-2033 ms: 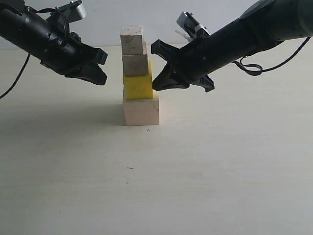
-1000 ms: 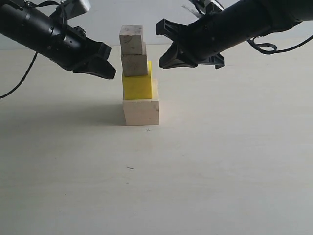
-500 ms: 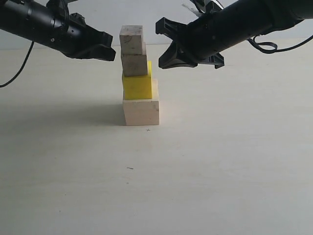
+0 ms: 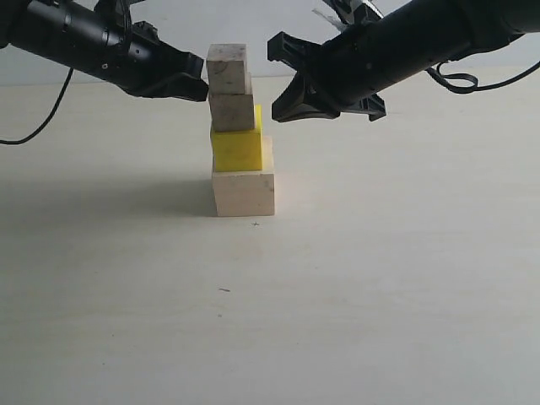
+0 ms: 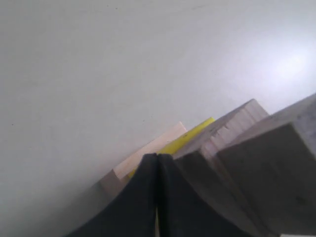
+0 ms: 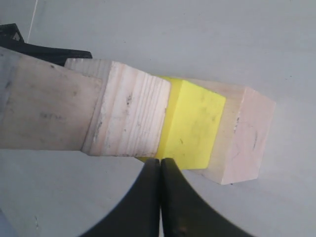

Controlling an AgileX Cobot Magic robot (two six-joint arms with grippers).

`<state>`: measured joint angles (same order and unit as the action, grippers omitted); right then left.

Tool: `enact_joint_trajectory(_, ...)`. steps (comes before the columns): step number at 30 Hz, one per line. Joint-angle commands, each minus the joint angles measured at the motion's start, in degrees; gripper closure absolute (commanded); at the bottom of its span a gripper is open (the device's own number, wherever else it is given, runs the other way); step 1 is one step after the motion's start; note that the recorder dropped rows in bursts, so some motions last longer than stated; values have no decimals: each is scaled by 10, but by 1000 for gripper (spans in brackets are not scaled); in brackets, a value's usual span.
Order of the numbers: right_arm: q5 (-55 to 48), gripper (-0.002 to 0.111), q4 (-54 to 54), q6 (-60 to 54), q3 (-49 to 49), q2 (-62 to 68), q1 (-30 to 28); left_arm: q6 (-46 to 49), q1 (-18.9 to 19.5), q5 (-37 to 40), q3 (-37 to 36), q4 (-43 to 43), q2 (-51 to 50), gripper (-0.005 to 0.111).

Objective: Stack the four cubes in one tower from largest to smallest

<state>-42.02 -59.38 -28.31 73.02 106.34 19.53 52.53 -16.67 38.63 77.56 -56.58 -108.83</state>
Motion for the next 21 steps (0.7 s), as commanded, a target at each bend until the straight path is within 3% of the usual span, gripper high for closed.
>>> enact_joint_trajectory(1, 1, 108, 3, -5, -1, -5, -3, 16, 1, -4, 5, -16, 2, 107)
enact_joint_trajectory(21, 2, 108, 3, -6, -1, -5, -3, 57, 1, 10, 5, -39, 2, 107)
